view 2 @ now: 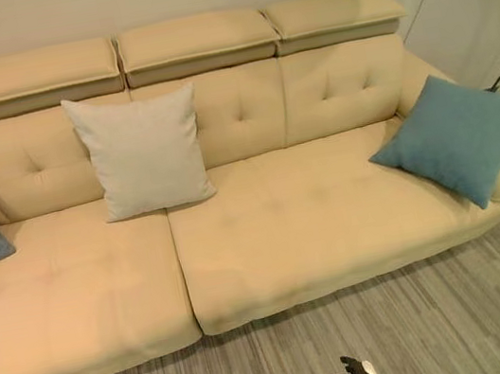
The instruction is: Pick up all the scattered cushions and arrange them neatly on the sofa.
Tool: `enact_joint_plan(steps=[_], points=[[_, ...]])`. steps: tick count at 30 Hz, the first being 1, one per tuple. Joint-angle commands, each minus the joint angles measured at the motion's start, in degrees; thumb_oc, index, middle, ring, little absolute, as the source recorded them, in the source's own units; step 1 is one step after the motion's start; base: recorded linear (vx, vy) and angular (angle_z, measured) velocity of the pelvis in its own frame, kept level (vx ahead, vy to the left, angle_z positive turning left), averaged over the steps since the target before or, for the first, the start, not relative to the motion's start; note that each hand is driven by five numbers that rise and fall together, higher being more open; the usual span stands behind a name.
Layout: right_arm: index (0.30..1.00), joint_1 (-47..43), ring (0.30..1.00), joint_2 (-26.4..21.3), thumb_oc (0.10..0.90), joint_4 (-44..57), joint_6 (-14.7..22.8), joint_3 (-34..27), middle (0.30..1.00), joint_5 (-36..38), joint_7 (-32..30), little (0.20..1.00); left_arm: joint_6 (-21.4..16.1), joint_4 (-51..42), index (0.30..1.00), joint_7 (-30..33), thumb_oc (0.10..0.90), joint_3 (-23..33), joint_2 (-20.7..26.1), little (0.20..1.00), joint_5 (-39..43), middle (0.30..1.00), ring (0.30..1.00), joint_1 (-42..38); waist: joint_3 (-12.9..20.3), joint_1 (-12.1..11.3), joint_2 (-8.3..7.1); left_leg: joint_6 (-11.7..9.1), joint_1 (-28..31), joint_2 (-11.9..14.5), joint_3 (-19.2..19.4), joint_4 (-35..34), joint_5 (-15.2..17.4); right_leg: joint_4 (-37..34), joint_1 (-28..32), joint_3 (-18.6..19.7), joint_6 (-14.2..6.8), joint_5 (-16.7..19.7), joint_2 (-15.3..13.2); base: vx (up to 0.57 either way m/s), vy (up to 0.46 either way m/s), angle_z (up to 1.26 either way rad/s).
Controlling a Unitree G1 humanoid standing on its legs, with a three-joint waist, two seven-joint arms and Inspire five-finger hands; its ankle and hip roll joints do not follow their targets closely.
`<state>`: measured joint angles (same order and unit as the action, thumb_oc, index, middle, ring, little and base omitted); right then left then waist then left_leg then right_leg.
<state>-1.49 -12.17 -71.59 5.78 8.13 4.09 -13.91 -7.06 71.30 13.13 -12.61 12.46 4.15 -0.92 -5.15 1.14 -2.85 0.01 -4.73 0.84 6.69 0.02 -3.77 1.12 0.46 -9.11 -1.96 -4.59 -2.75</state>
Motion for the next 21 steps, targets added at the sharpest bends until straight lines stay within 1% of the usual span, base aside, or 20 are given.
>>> enact_joint_plan(steps=[1, 2, 3, 4, 5, 7, 8, 10, 11, 13, 14, 15, 16, 17, 18, 20, 21], points=[[0.900, -1.7, 0.900, -2.8, 0.800, -0.2, 1.5, -0.1, 0.900, 2.8, -1.3, 0.900, -1.2, -0.2, 0.900, 0.1, 0.800, -0.6, -1.1, 0.900, -1.5, 0.900, 0.900, -4.0, -0.2, 0.6, -1.08, -1.5, -2.1, -1.7, -6.4, 10.8, 10.4, 0.2, -2.6, 4.5, -2.7, 2.1, -0.6, -0.05, 0.035, -0.44], [0.900, -1.8, 0.900, -3.0, 0.800, -0.4, 1.4, -0.1, 0.900, 3.2, -1.6, 0.900, -1.4, -0.5, 0.900, 0.3, 0.800, -1.1, -1.4, 0.900, -1.0, 0.900, 0.900, -4.5, -0.7, 0.3, -1.15, -1.8, -2.6, -2.3, -8.8, 11.8, 10.6, 0.0, -2.7, 5.5, -2.8, 2.6, -0.4, -0.07, 0.062, -0.87], [0.900, -1.7, 0.900, -3.1, 0.800, -0.6, 1.4, 0.1, 0.900, 3.3, -2.0, 0.900, -1.7, -1.0, 0.900, 0.6, 0.800, -2.0, -2.0, 0.900, 0.0, 0.900, 0.900, -5.1, -1.0, -0.1, -1.38, -2.3, -3.7, -3.8, -14.1, 12.4, 10.8, -0.9, -3.2, 7.5, -3.3, 3.9, -0.4, -0.07, 0.062, -0.96], [0.900, -1.7, 0.900, -3.1, 0.800, -0.5, 1.4, 0.0, 0.900, 3.3, -2.0, 0.900, -1.7, -1.0, 0.900, 0.6, 0.800, -2.0, -2.0, 0.900, 0.0, 0.900, 0.900, -5.1, -1.0, -0.2, -1.37, -2.3, -3.7, -3.7, -14.1, 12.4, 10.9, -0.9, -3.2, 7.5, -3.3, 3.9, -0.4, -0.04, 0.128, -1.23], [0.900, -1.4, 0.900, -3.4, 0.800, -1.0, 1.0, -0.4, 0.900, 2.9, -1.9, 0.900, -1.4, -0.6, 0.900, 0.2, 0.800, -2.9, -2.5, 0.900, -0.6, 0.900, 0.900, -5.6, -0.2, 0.5, -0.60, -1.8, -2.2, -3.5, -15.0, 8.7, 11.1, -1.8, -3.8, 9.8, -4.0, 4.7, 0.0, 0.01, 0.087, -1.05], [0.900, -1.4, 0.900, -3.5, 0.800, -1.0, 1.0, -0.4, 0.900, 2.9, -1.9, 0.900, -1.4, -0.6, 0.900, 0.2, 0.800, -2.9, -2.5, 0.900, -0.6, 0.900, 0.900, -5.6, -0.3, 0.4, -0.59, -1.8, -2.0, -3.5, -14.9, 8.5, 11.0, -1.8, -3.7, 9.9, -4.0, 4.7, 0.0, 0.00, 0.095, -0.92], [0.900, -1.3, 0.900, -3.3, 0.800, -1.1, 0.6, -0.3, 0.900, 2.6, -1.9, 0.900, -1.1, -0.4, 0.900, -0.1, 0.800, -3.4, -2.5, 0.900, -1.5, 0.900, 0.900, -5.8, 0.0, 0.9, -0.37, -1.4, -1.4, -3.3, -14.0, 7.3, 10.8, -1.3, -5.2, 10.9, -4.5, 5.5, -0.3, -0.04, 0.161, -0.50], [0.900, -1.4, 0.900, -3.5, 0.800, -1.3, 0.3, -0.2, 0.900, 2.3, -2.0, 0.900, -1.1, -0.1, 0.900, -0.3, 0.800, -4.2, -2.4, 0.900, -2.8, 0.900, 0.900, -5.9, -0.5, 1.1, -0.28, -0.9, -1.2, -3.7, -13.5, 6.3, 10.5, -0.4, -7.2, 12.2, -5.3, 6.4, -0.5, -0.05, 0.168, -0.62], [0.900, -1.4, 0.900, -3.5, 0.800, -1.3, 0.3, -0.2, 0.900, 2.3, -2.0, 0.900, -1.1, -0.1, 0.900, -0.3, 0.800, -4.2, -2.4, 0.900, -2.8, 0.900, 0.900, -5.9, -0.5, 1.1, -0.28, -0.9, -1.2, -3.7, -13.5, 6.3, 10.5, -0.4, -7.2, 12.2, -5.3, 6.4, -0.5, -0.04, 0.114, -0.73], [0.900, -1.4, 0.900, -3.4, 0.800, -1.2, -0.1, 0.1, 0.900, 1.4, -2.0, 0.900, -1.0, 0.0, 0.900, -0.5, 0.800, -4.2, -2.1, 0.900, -3.2, 0.900, 0.900, -5.8, -1.0, 1.1, 0.03, -0.1, -1.0, -4.1, -12.5, 5.5, 10.2, 0.7, -9.0, 13.0, -6.1, 6.8, -0.7, -0.08, 0.146, -0.55], [0.900, -1.5, 0.900, -3.4, 0.800, -1.3, -0.3, 0.3, 0.900, 1.0, -2.0, 0.900, -1.0, 0.2, 0.900, -0.4, 0.800, -4.0, -1.6, 0.900, -3.7, 0.900, 0.900, -5.7, -1.7, 1.1, 0.10, 0.6, -0.9, -4.2, -11.3, 4.8, 9.8, 2.6, -10.7, 13.2, -7.0, 7.2, -0.7, -0.12, 0.149, -0.75], [0.900, -1.7, 0.900, -3.3, 0.800, -1.2, -0.3, 0.5, 0.900, 0.8, -2.0, 0.900, -1.0, 0.3, 0.900, -0.4, 0.800, -3.9, -1.4, 0.900, -3.8, 0.900, 0.900, -5.7, -2.1, 1.1, 0.09, 0.8, -1.0, -4.2, -10.8, 4.7, 9.6, 3.5, -11.6, 12.7, -7.3, 7.5, -0.7, -0.13, 0.109, -0.89], [0.900, -1.7, 0.900, -3.4, 0.800, -1.2, -0.2, 0.6, 0.900, 0.4, -2.1, 0.900, -1.0, 0.3, 0.900, -0.3, 0.800, -3.7, -1.0, 0.900, -3.8, 0.900, 0.900, -5.8, -2.5, 0.8, 0.21, 1.0, -1.0, -3.9, -10.0, 4.4, 9.4, 4.1, -12.2, 10.8, -7.4, 7.3, -1.1, -0.10, 0.061, -1.00], [0.900, -1.8, 0.900, -3.4, 0.800, -1.1, -0.2, 0.6, 0.900, 0.0, -2.3, 0.900, -1.0, 0.3, 0.900, -0.3, 0.800, -3.4, -0.8, 0.900, -3.6, 0.900, 0.900, -5.8, -2.8, 0.2, 0.46, 1.1, -0.9, -3.6, -8.9, 4.1, 9.3, 4.8, -12.4, 7.3, -7.2, 7.0, -2.0, -0.11, 0.041, -0.99], [0.900, -1.7, 0.900, -3.4, 0.800, -1.3, -0.1, 0.7, 0.900, -0.4, -2.4, 0.900, -0.9, 0.3, 0.900, -0.3, 0.800, -3.1, -0.6, 0.900, -3.5, 0.900, 0.900, -5.7, -2.9, -0.4, 0.79, 1.0, -0.8, -3.1, -7.9, 3.6, 9.1, 5.5, -12.0, 2.2, -6.5, 6.0, -3.4, -0.10, 0.022, -0.77], [0.900, -1.7, 0.900, -3.5, 0.800, -1.6, 0.1, 0.7, 0.900, -1.0, -2.5, 0.900, -0.8, 0.6, 0.900, -0.4, 0.800, -2.2, -0.3, 0.900, -3.2, 0.900, 0.900, -5.4, -2.5, -1.3, 1.20, 0.9, -0.5, -2.2, -6.3, 2.9, 8.8, 7.0, -10.7, -4.9, -5.3, 4.0, -4.9, -0.06, -0.001, -0.47], [0.900, -1.7, 0.900, -3.5, 0.800, -1.6, 0.1, 0.7, 0.900, -1.0, -2.5, 0.900, -0.8, 0.6, 0.900, -0.4, 0.800, -2.2, -0.3, 0.900, -3.2, 0.900, 0.900, -5.4, -2.6, -1.2, 1.20, 0.9, -0.4, -2.2, -6.3, 2.9, 8.8, 7.0, -10.6, -5.0, -5.3, 3.9, -4.9, -0.03, -0.052, -0.76]])
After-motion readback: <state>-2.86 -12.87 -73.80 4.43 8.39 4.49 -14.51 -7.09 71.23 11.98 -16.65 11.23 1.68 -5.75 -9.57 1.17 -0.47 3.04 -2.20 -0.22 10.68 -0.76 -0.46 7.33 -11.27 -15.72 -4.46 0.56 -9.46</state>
